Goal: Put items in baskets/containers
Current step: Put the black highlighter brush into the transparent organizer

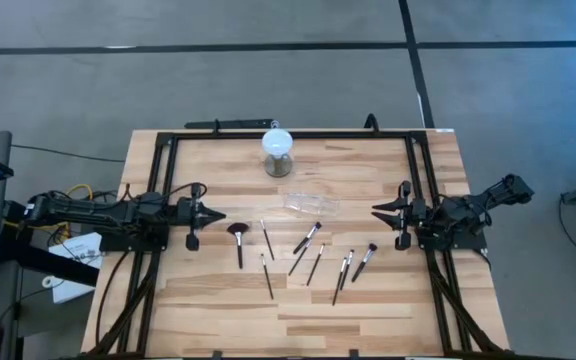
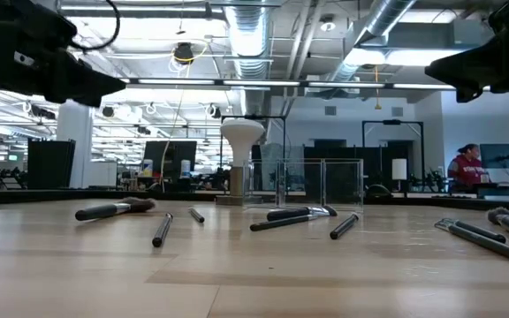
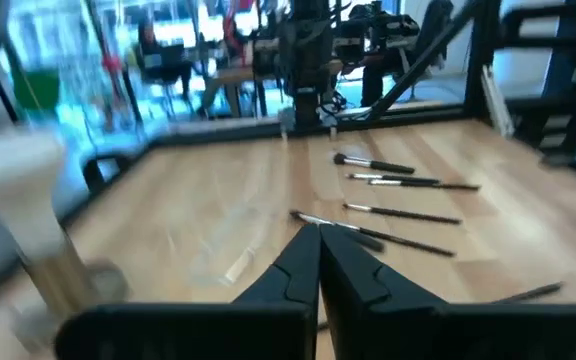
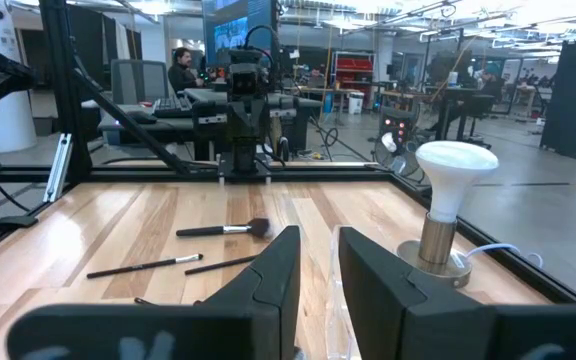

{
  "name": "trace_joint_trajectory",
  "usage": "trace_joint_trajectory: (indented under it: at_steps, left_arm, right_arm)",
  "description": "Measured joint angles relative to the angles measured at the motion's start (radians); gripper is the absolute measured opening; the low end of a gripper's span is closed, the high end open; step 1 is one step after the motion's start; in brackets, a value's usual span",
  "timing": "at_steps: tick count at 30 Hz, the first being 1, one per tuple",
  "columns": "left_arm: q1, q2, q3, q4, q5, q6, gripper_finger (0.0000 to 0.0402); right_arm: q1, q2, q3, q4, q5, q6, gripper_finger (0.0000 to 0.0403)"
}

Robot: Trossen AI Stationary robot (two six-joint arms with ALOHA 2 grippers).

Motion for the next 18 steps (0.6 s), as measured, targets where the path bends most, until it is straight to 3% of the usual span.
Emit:
trace_joint_trajectory:
  at_steps: [3,12,18]
  left_arm:
    - [0.000,0.000,0.000,0.003,0.000,0.066,0.0006]
    - [0.000,0.000,0.000,0.012,0.000,0.064,0.0006]
    - [0.000,0.000,0.000,0.068,0.000,-0.191,0.0006]
  right_arm:
    - [0.000,0.000,0.000,0.000,0.000,0.000,0.0066]
    - [0.000,0.000,0.000,0.000,0.000,0.000,0.0066]
    - [0.000,0.000,0.000,0.000,0.000,0.000,0.0066]
